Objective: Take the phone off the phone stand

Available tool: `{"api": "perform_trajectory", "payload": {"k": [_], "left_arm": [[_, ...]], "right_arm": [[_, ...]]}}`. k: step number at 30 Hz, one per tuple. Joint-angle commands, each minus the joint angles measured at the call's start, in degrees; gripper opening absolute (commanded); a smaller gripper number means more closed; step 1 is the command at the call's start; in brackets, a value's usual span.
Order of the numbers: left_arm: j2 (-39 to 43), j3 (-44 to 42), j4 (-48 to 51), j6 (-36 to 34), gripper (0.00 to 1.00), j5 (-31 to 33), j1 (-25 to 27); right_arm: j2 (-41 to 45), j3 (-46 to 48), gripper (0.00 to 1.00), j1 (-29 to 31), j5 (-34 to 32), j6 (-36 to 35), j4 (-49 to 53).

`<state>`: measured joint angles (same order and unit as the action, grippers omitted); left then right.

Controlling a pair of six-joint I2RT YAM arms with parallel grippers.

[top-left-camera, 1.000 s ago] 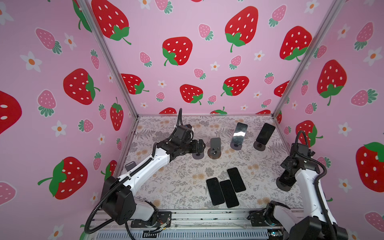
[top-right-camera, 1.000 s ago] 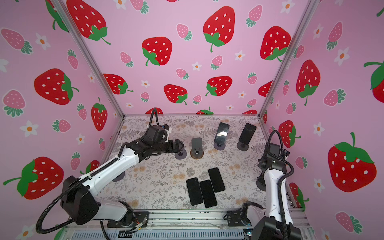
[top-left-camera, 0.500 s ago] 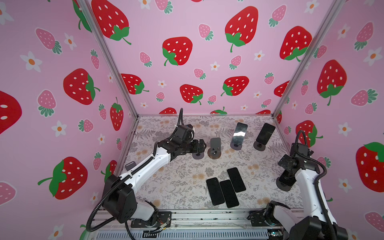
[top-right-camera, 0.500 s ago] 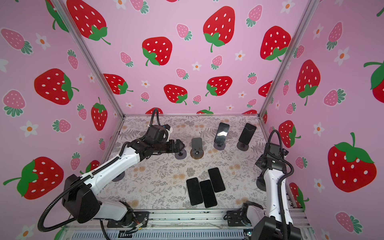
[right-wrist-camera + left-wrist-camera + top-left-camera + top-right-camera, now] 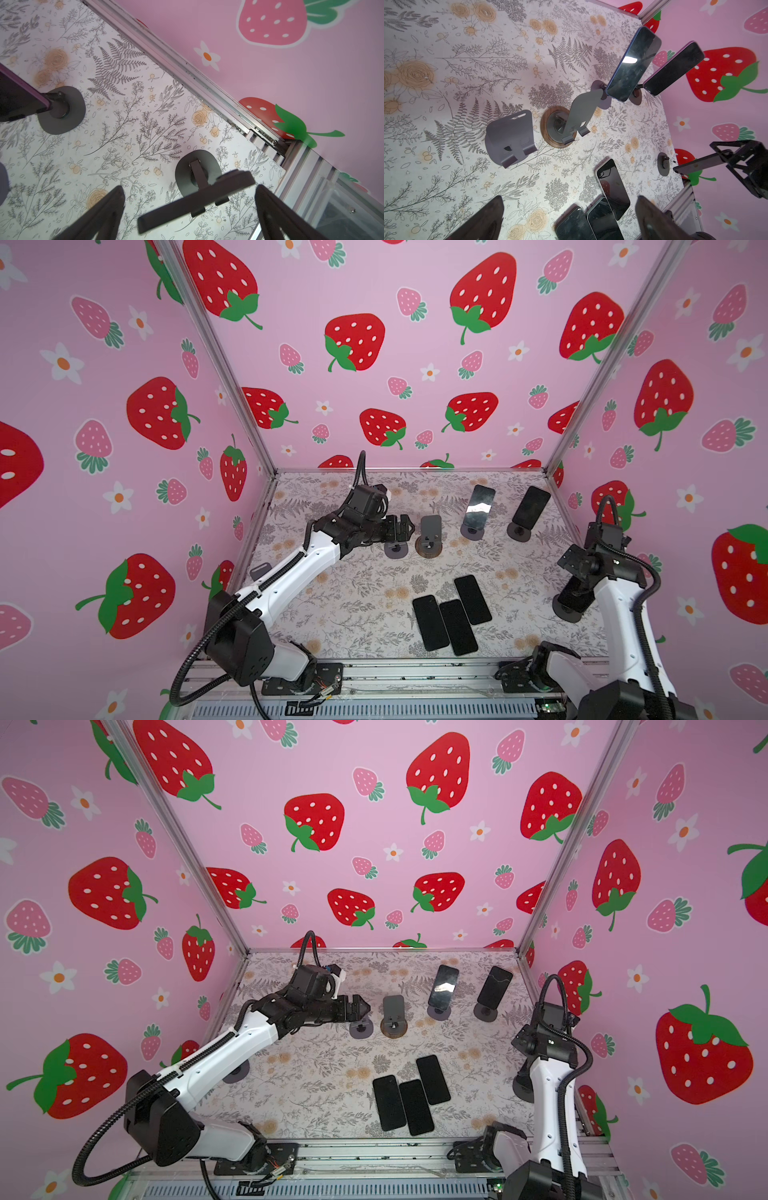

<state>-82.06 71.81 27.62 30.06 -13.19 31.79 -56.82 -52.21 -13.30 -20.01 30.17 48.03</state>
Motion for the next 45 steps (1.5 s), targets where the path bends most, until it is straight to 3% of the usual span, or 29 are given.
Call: {"api": "perform_trajectory", "payload": {"k": [1, 11, 15, 41, 45], "left_arm": [[-0.88, 4.32, 2.24, 0.53, 1.0, -2.46, 0.26], [-2.49, 8.52, 3.88, 1.28, 1.0, -5.13, 0.28], [-2.87, 8.73, 3.65, 1.92, 1.0, -5.52, 0.22], [-9.35, 10.86, -0.17, 4.05, 0.99, -9.77, 0.55], [-10.12, 10.37, -1.71, 4.32, 0.99, -10.56, 0.46]], "right_arm": [[-2.86, -4.36, 1.0, -0.23, 0.06, -1.31, 6.12], [-5.93, -5.55, 1.0, 0.1, 0.53, -5.3, 8.22], [-5.74, -6.63, 1.0, 1.08, -4.56, -2.81, 10.65], [-14.27, -7.14, 1.0, 1.04, 1.32, -5.25, 8.41], [-17.23, -10.63, 1.0, -0.14, -2.1, -5.58, 9.22]]}}
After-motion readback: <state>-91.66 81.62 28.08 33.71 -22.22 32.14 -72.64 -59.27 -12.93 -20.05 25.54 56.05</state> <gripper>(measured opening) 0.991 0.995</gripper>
